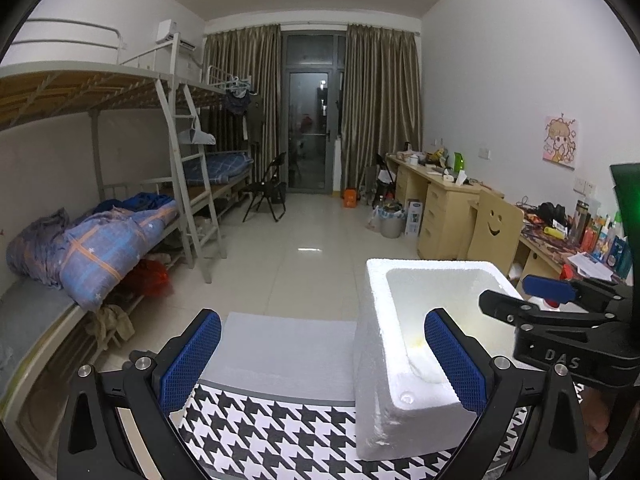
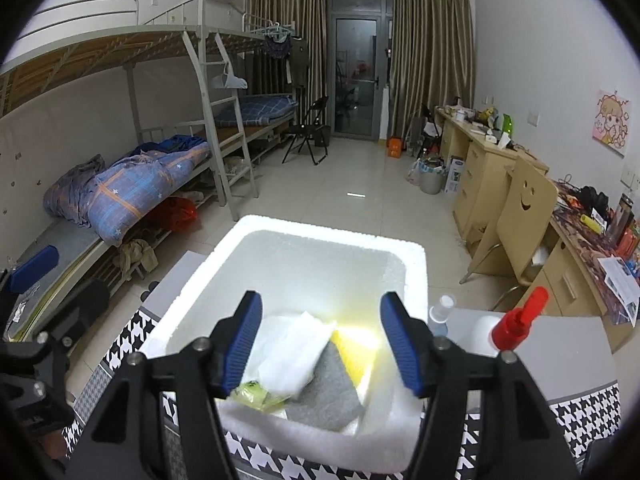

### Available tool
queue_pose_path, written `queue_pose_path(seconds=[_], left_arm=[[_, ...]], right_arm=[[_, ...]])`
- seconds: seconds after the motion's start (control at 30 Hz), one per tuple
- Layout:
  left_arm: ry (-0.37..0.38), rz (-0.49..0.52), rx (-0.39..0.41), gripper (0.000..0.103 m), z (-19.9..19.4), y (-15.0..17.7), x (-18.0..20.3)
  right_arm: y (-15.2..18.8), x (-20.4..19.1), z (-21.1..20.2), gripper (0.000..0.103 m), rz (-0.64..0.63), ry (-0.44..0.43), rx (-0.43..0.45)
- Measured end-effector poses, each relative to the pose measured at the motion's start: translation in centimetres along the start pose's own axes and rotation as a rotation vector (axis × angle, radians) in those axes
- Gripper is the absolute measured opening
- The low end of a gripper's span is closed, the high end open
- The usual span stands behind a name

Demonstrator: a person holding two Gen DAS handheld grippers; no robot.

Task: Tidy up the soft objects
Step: 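Lower the white tissues into the foam box and open the right gripper, then move both tools back toward the blue mask and white roller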

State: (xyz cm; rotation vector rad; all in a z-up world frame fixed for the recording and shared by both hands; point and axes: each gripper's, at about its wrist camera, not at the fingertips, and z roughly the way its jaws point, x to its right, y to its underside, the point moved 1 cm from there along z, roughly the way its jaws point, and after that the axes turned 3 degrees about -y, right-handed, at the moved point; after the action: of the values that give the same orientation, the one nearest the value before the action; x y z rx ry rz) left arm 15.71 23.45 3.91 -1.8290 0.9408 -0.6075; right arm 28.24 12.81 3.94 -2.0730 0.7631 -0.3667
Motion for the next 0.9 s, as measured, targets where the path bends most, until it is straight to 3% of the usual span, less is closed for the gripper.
queue_pose_path(seconds=[0.2,0.37,0.9], left_arm=[[0.018,0.000,0.010,0.102,-1.1,-0.2,0.1],[0.031,-0.006,0.016,0.102,-2.0,-0.2,0.4],[0.087,0.038,0.026,0.102,-5.8,0.9,2.5]], right_arm=[[0.3,0.1,-2.2,0.068,0.007,-0.001,0.026],[1.1,0.2,-4.5,0.085,0.018,0.008,0.072],[3.5,0.3,-9.6,0.086,0.029,0.017,0.151]])
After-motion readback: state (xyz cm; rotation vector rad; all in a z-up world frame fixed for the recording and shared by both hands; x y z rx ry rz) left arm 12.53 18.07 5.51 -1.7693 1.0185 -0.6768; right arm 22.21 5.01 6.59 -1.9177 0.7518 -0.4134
